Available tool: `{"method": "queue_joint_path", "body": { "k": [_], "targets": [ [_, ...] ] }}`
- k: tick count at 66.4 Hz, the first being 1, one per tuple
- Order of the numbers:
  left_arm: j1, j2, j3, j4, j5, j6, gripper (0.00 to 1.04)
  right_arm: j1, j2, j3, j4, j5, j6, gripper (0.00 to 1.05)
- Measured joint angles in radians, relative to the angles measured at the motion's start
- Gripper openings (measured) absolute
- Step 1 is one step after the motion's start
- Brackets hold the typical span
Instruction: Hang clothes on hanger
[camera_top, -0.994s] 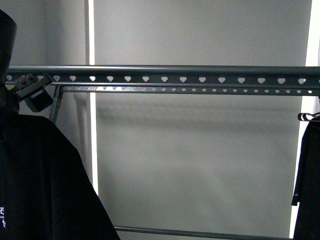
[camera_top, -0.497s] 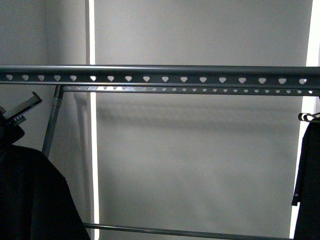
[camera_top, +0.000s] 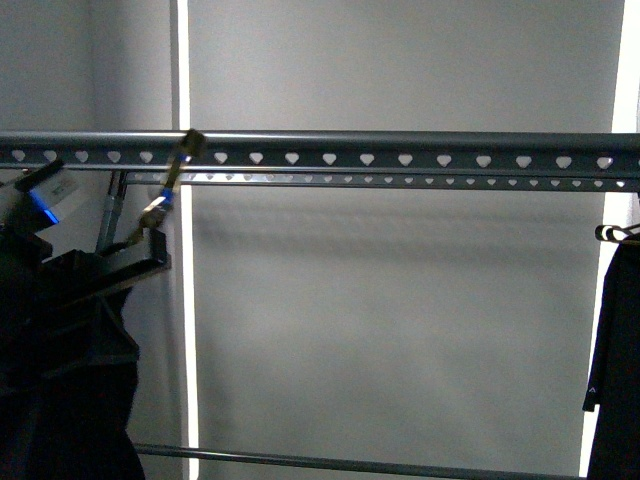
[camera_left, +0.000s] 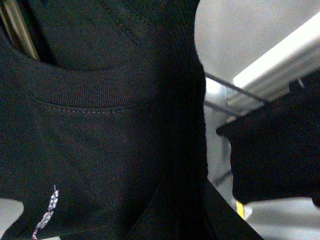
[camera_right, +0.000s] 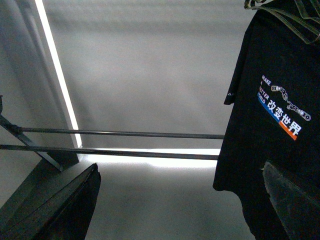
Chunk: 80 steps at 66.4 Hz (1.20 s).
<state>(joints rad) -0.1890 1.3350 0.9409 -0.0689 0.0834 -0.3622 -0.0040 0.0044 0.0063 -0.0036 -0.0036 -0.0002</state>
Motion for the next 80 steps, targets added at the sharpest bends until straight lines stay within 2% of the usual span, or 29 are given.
{"method": "queue_joint_path", "body": {
  "k": [9, 17, 26, 39, 46, 56, 73, 80],
  "targets": [
    [-0.038, -0.017, -0.001, -0.005, 0.056, 0.179, 0.04, 0.000, 0.000, 0.000, 0.000, 0.000, 0.000, 0.97],
    [-0.064, -0.019, -0.005, 0.065, 0.101, 0.363, 0.04, 0.000, 0.000, 0.000, 0.000, 0.000, 0.000, 0.97],
    [-0.077, -0.019, -0.013, 0.178, 0.158, 0.652, 0.04, 0.000, 0.000, 0.000, 0.000, 0.000, 0.000, 0.97],
    [-0.075, -0.003, 0.013, 0.248, 0.255, 1.012, 0.04, 0.000, 0.000, 0.000, 0.000, 0.000, 0.000, 0.97],
    [-0.063, 0.050, 0.016, 0.394, 0.311, 1.379, 0.04, 0.000, 0.000, 0.000, 0.000, 0.000, 0.000, 0.97],
    [-0.049, 0.087, 0.017, 0.465, 0.384, 1.692, 0.04, 0.000, 0.000, 0.000, 0.000, 0.000, 0.000, 0.97],
    [-0.011, 0.100, 0.008, 0.509, 0.499, 2.063, 0.04, 0.000, 0.000, 0.000, 0.000, 0.000, 0.000, 0.97],
    [0.007, 0.115, -0.002, 0.515, 0.522, 2.157, 0.04, 0.000, 0.000, 0.000, 0.000, 0.000, 0.000, 0.97]
  ]
}}
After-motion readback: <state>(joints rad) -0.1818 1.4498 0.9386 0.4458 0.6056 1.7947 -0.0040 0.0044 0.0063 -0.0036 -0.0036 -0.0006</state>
